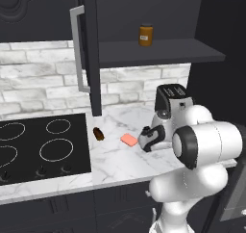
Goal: Pick the bar soap and dish brush from the cabinet and place them on the counter.
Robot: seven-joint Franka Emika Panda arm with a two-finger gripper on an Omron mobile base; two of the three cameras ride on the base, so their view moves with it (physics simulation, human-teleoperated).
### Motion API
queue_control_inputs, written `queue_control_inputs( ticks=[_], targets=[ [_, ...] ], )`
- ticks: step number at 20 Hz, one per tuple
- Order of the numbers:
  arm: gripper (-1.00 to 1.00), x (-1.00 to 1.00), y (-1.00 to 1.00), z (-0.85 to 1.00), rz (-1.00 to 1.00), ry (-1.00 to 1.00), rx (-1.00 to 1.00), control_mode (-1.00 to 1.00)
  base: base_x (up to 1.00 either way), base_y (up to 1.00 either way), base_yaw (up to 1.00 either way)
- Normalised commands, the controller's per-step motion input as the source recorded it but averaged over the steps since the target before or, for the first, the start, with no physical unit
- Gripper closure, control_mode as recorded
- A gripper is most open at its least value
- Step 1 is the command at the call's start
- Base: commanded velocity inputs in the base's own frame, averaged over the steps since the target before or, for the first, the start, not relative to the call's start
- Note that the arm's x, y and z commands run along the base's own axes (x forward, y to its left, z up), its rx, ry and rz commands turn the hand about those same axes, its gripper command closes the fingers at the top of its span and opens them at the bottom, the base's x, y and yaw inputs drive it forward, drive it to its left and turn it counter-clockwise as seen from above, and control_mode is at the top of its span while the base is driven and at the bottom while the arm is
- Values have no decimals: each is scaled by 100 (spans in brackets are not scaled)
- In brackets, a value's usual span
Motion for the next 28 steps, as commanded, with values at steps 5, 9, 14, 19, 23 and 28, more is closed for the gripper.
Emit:
queue_control_inputs(
  ticks=[5, 9, 14, 19, 23, 28],
  targets=[
    [100, 28, 0, -41, 0, 0, 0, -100, 0, 0, 0],
    [100, 31, 0, -40, 0, 0, 0, -100, 0, 0, 0],
    [100, 32, 0, -44, 0, 0, 0, -100, 0, 0, 0],
    [-100, 21, -1, -38, 0, 0, 0, -100, 0, 0, 0],
    [-100, -6, -18, 4, 0, -4, 0, -100, 0, 0, 0],
    [-100, -19, -14, 24, -1, -11, 0, -100, 0, 0, 0]
  ],
)
